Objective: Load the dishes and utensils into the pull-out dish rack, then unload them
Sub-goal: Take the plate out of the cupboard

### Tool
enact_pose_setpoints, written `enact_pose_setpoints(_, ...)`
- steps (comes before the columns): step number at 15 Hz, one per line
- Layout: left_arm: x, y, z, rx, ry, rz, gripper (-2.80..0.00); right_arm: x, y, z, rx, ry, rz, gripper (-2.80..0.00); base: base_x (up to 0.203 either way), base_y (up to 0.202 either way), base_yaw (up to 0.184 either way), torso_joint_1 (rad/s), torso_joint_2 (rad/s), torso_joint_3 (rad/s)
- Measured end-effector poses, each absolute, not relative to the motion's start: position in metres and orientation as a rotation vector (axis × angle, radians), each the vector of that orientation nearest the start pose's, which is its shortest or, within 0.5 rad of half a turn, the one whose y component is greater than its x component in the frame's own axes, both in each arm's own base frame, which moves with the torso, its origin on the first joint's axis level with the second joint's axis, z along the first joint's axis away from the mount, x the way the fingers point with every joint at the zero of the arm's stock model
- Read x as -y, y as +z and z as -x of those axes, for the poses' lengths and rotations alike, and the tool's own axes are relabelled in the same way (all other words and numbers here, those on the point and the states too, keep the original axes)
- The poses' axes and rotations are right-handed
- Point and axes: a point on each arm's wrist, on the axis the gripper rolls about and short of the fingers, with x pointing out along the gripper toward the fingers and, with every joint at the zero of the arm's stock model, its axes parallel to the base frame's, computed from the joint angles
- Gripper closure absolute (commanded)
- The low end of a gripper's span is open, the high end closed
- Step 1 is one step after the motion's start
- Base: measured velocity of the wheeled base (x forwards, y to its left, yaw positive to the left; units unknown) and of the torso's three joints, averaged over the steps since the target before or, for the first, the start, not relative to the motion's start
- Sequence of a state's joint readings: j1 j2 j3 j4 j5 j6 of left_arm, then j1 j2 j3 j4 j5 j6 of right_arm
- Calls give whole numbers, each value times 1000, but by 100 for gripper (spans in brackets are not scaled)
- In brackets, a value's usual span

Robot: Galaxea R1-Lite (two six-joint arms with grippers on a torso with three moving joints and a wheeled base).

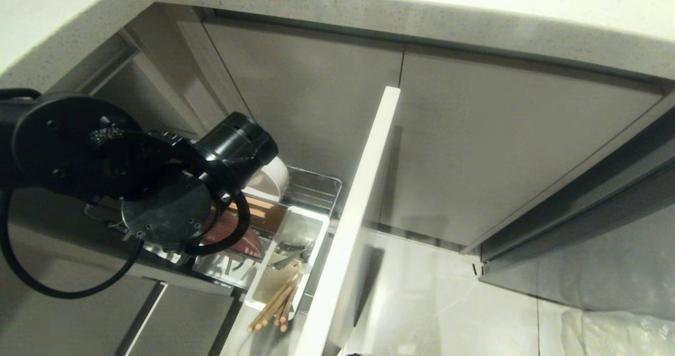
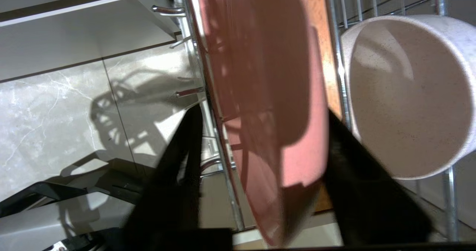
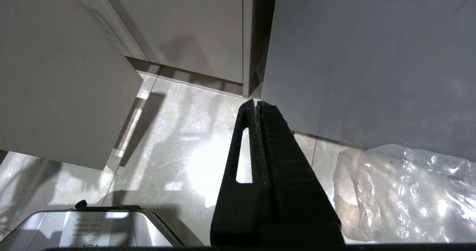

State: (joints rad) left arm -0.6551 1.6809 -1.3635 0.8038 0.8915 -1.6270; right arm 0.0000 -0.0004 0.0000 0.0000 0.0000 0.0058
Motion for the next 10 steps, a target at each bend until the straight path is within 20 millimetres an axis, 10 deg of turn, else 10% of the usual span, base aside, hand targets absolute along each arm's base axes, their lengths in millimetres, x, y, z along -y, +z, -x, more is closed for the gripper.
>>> enact_pose_setpoints(10,147,256,-207,-328,669,780,0,0,75,23,0,0,-6,0,0,0,0,0,0,0)
